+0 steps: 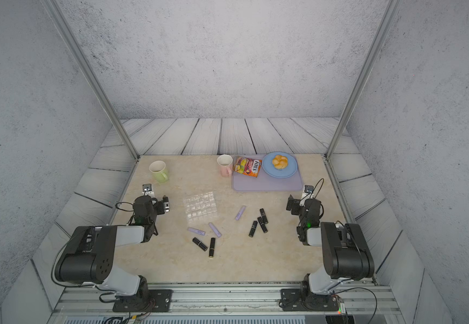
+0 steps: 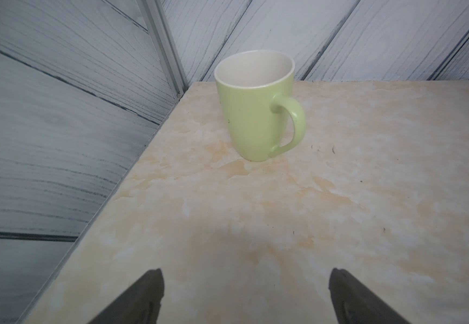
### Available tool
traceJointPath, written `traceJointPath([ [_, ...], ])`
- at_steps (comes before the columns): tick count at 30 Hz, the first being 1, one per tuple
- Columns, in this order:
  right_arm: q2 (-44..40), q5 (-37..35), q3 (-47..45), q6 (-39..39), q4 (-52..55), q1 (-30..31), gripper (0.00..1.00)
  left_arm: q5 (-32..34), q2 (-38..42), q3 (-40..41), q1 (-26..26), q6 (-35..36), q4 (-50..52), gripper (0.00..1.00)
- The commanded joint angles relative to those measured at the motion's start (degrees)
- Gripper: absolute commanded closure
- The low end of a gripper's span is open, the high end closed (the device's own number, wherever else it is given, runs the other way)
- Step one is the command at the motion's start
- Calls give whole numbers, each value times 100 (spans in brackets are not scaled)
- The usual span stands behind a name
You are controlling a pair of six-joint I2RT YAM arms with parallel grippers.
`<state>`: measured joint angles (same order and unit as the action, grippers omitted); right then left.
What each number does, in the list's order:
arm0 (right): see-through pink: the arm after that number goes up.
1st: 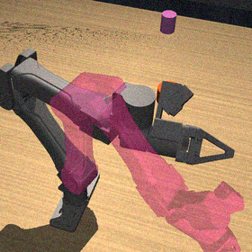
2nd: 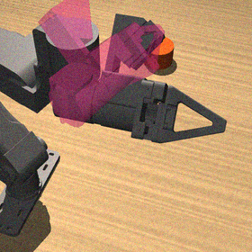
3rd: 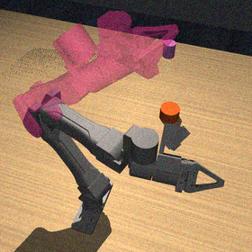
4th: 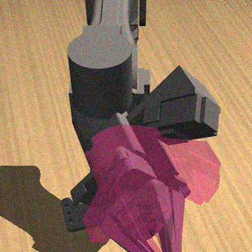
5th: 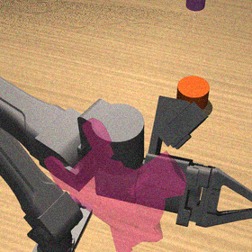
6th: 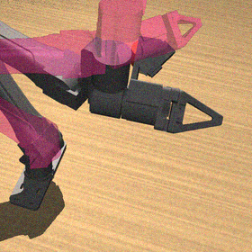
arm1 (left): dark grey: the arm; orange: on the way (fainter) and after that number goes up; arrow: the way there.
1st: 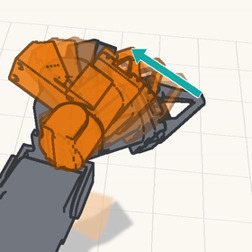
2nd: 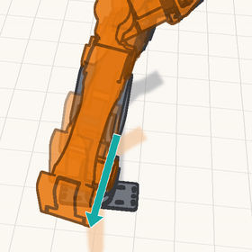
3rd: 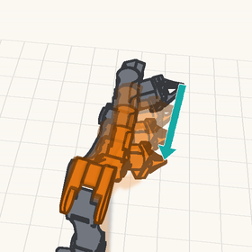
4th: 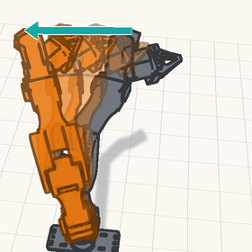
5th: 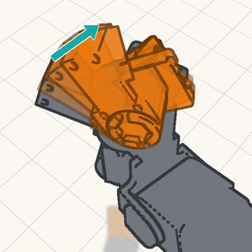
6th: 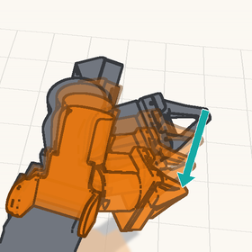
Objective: Arrange the lipsticks in the organizer
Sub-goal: Pick up the lipstick at the center of the board.
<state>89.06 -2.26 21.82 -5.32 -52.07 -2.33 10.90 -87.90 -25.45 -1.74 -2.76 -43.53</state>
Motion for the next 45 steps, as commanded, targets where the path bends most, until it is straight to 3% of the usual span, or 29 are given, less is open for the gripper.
traceJointPath([
  [1,37,46,5,-16,-91,-22,0,-55,24,-83,49,10,-5,2],
  [20,-21,18,129,88,194,57,0,58,50,-96,75,-51,-13,2],
  [22,-395,-297,335,99,1002,145,0,853,402,-71,-91,-108,73,2],
  [24,-885,-603,836,36,2377,232,0,1551,1014,-103,-253,-336,872,2],
  [26,-1255,-967,1250,-454,3317,316,0,1987,1555,-126,-424,-477,1372,2],
  [29,-1694,-1053,1670,-1190,4468,539,0,2002,2282,-735,-562,-660,2954,2],
  [32,-2017,-1222,2351,-1273,6029,955,0,1904,2632,-1421,-574,-879,4207,2],
  [34,-2229,-384,2772,-1486,6630,991,0,1890,2737,-1805,-573,-1186,4888,2],
  [36,-2453,516,2766,-2477,6473,946,0,1930,2810,-2156,-532,-2126,5868,2],
  [39,-2617,1996,2348,-3698,5763,867,1,944,3033,-2346,-328,-3255,6678,2],
  [42,-2515,2698,2390,-4179,6342,879,27,567,3272,-2441,-322,-3265,6767,2],
  [45,-2606,2364,2841,-3821,7513,1050,38,412,3254,-2846,-439,-2849,7246,2],
])
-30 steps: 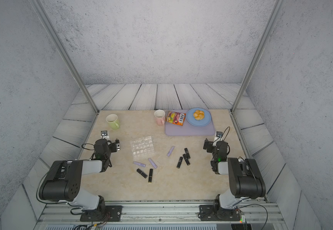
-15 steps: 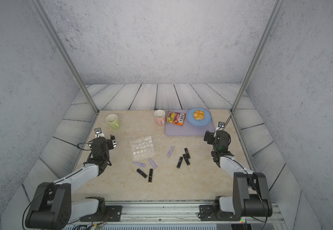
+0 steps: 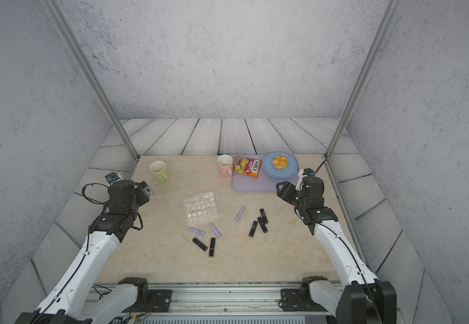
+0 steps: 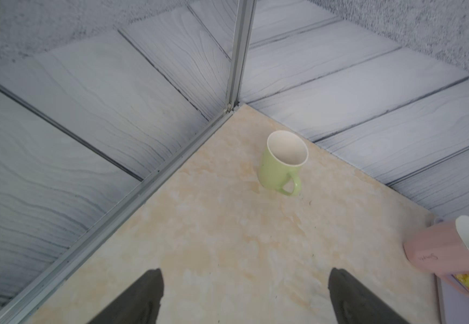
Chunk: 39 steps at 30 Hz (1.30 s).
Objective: Arrange the lipsticks in the organizer
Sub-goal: Pick up the lipstick at the center of the board.
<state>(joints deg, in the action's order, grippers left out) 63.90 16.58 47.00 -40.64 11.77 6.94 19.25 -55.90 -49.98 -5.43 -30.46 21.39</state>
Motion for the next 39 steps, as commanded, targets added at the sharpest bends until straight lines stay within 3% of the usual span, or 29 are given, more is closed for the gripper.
traceJointPath([
  [1,-114,316,464,-130,1391,221,38,-513,-17,-534,-123,-10,940,2],
  [3,24,-162,833,187,2002,568,38,-709,-184,-722,-237,3,1273,1],
  [6,437,-851,1336,475,2666,1245,36,-1024,-291,-716,-498,-823,1691,3],
  [10,919,-1450,1669,574,2975,2030,34,-697,-286,-628,-1164,-1163,1780,5],
  [18,2011,-1802,2049,277,3207,2831,35,-852,-463,-386,-1409,-1033,2069,4],
  [24,2756,-1626,2459,-51,2900,2997,51,-1257,-750,-92,-1607,-1262,1781,10],
  [27,3162,-1749,2844,-295,3057,3127,57,-1228,-799,-211,-1610,-1081,1837,16],
  [29,3376,-1972,3080,-343,3128,3372,57,-963,-787,-228,-1573,-1072,1864,13],
  [34,4269,-1329,3726,275,3084,3897,51,-1904,-1092,-666,-522,-681,2047,7],
  [39,4883,-1228,4270,765,3372,4326,48,-2321,-1307,-982,-242,-501,2187,7],
])
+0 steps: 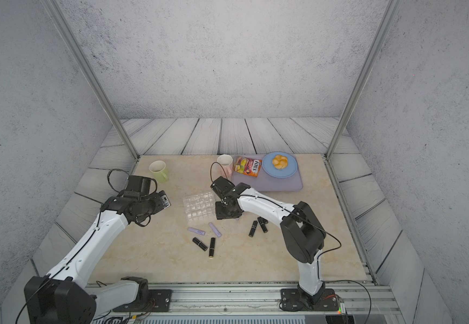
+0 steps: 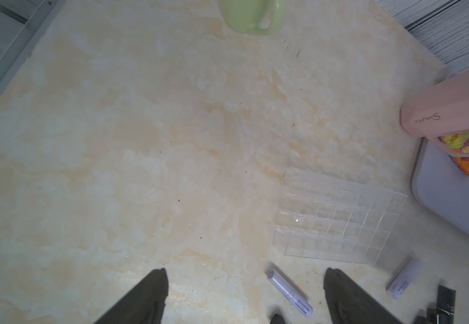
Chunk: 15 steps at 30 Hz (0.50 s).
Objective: Arrange the lipsticks in the organizer
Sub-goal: Pick up the lipstick at the center of the board.
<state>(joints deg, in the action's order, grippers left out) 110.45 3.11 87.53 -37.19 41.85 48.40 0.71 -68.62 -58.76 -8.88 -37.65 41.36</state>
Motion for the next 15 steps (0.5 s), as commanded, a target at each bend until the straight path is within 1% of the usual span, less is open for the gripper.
traceJointPath([
  [1,302,63,306,483,423,242,47,-637,-44,-75,162,182,149,8],
  [5,718,238,582,663,561,313,46,-1400,-64,84,664,49,-17,11],
  [8,1056,176,938,792,819,394,47,-1740,-75,48,940,97,-36,14],
  [11,1238,42,1119,815,964,412,49,-1916,-74,-17,959,119,-16,14],
  [15,1519,-5,1344,920,1065,408,56,-2083,-30,-9,956,138,-6,14],
])
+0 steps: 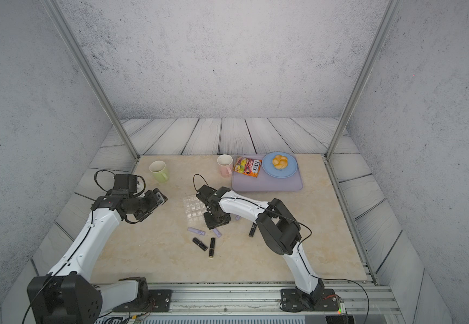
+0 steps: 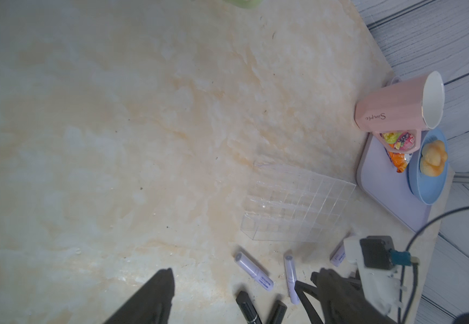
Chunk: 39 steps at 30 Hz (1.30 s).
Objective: Arrange the lipsticks in the organizer
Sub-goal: Pick up the lipstick at the center of the board.
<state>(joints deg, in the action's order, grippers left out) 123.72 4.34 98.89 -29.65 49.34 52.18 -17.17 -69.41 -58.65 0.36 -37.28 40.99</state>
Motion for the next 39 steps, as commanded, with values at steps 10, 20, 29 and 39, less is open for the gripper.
traceJointPath([
  [10,609,-37,536,253,441,38,64,-416,72,-69,32,175,57,13],
  [20,685,-105,573,187,463,-9,74,-440,146,-174,29,313,250,15],
  [29,-1740,69,-770,182,-689,-428,82,-922,400,-395,-473,925,275,19],
  [39,-4482,1258,-4098,-648,-5616,-777,79,-1889,1252,686,-2156,471,-1314,22],
])
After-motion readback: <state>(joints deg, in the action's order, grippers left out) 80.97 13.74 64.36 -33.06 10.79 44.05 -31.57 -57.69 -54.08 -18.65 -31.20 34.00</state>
